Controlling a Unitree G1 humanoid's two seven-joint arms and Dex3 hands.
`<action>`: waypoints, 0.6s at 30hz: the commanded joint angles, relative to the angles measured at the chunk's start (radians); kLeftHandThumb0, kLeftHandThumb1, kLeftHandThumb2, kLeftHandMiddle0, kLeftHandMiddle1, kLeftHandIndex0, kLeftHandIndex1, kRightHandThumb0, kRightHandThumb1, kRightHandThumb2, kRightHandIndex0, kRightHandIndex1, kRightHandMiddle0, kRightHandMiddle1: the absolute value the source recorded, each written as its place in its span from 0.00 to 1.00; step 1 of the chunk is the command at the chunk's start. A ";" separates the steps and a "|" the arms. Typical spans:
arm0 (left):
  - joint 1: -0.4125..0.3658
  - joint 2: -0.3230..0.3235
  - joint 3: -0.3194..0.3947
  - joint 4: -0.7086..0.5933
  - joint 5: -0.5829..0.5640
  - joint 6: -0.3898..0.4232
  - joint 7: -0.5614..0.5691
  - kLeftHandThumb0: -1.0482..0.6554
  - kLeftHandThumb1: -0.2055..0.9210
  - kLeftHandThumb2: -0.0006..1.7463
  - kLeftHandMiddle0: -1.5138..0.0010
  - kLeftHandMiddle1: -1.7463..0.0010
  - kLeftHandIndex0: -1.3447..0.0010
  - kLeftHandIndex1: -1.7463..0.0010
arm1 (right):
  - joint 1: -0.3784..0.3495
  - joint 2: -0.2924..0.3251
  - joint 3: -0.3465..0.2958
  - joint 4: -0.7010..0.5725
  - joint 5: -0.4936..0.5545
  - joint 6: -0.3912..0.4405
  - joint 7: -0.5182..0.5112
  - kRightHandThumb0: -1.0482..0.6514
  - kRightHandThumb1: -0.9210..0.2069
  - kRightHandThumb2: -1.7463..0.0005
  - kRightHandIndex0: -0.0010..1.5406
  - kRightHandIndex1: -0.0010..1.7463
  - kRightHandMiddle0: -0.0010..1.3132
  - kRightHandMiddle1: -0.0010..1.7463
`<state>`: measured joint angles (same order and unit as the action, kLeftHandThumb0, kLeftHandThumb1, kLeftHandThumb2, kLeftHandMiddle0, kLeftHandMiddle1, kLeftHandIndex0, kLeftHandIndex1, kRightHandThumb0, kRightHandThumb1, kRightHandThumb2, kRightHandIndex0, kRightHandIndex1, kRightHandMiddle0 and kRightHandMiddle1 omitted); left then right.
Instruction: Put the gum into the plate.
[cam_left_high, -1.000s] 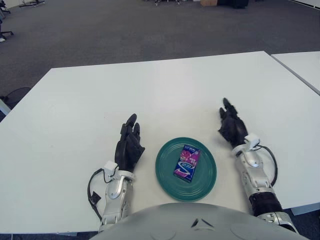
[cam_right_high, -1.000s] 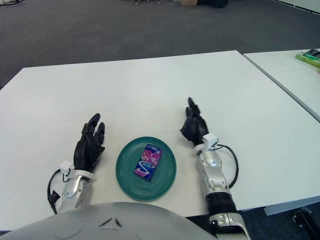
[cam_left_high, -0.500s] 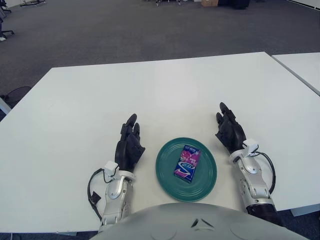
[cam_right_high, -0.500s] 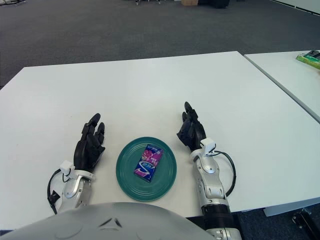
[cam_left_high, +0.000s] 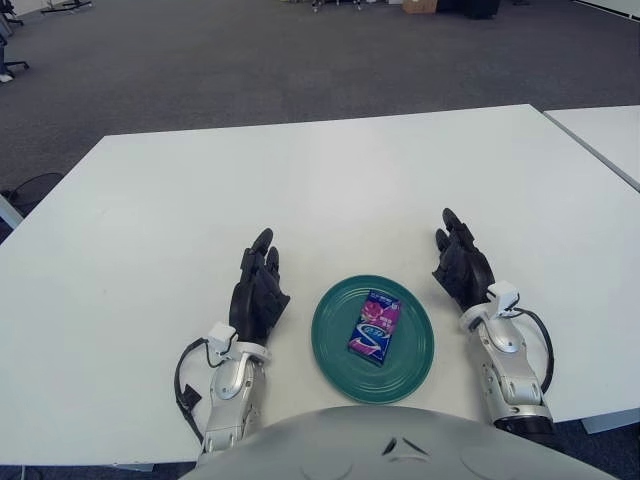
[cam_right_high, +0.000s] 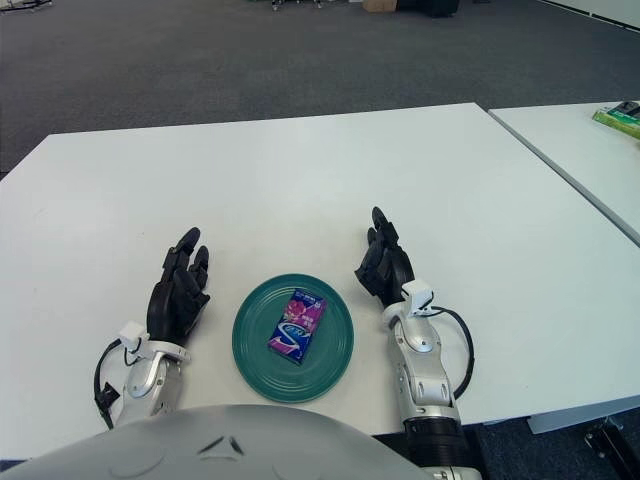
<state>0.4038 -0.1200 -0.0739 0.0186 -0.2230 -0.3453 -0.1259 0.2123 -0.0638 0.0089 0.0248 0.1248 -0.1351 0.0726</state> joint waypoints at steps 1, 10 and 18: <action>0.030 0.007 0.005 0.012 0.002 0.031 -0.004 0.04 1.00 0.58 0.92 1.00 1.00 0.76 | 0.046 0.025 0.017 0.043 -0.023 0.038 -0.014 0.07 0.00 0.39 0.02 0.01 0.03 0.03; 0.048 0.010 0.002 -0.008 0.000 0.048 -0.006 0.05 1.00 0.57 0.92 1.00 1.00 0.73 | 0.047 0.059 0.020 0.062 -0.056 0.008 -0.045 0.08 0.00 0.39 0.03 0.00 0.01 0.09; 0.059 0.007 0.000 -0.024 -0.005 0.064 -0.008 0.05 1.00 0.57 0.90 0.99 1.00 0.70 | 0.028 0.066 0.008 0.109 -0.079 -0.061 -0.064 0.09 0.00 0.39 0.03 0.00 0.00 0.11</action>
